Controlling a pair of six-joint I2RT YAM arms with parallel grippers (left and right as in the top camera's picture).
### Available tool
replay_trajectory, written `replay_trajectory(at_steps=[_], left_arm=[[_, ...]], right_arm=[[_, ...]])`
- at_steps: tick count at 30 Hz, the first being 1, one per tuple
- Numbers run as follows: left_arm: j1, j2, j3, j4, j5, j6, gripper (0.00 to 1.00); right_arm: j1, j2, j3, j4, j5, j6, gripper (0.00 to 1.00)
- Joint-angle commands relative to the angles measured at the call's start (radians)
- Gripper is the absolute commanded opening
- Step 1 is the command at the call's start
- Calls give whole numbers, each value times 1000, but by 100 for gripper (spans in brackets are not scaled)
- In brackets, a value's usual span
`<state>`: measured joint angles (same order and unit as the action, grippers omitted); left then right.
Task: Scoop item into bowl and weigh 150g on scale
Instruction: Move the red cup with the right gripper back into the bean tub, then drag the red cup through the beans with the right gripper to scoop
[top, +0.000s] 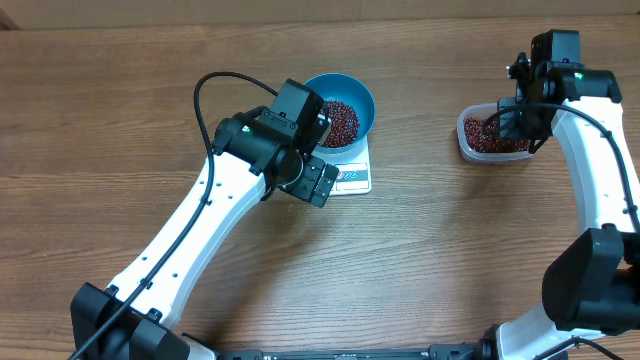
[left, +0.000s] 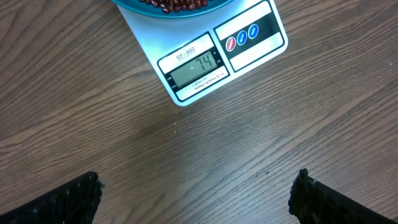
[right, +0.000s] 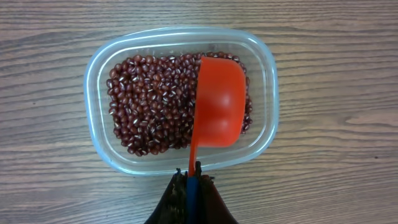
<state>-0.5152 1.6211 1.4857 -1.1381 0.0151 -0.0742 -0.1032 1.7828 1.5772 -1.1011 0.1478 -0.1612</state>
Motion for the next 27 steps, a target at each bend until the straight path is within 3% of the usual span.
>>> replay_trajectory(at_steps=[1,18,27], left_arm=[[-2,-11,9,-3,-3,16,100],[-2,-11,9,-3,-3,15,100],[-2,-11,9,-3,-3,15,100]], right_arm=[[1,23,-6,-9,20,-4,4],[3,113,-6,-31,8,-32,4],[4,147,-6,-49,-164,-84,3]])
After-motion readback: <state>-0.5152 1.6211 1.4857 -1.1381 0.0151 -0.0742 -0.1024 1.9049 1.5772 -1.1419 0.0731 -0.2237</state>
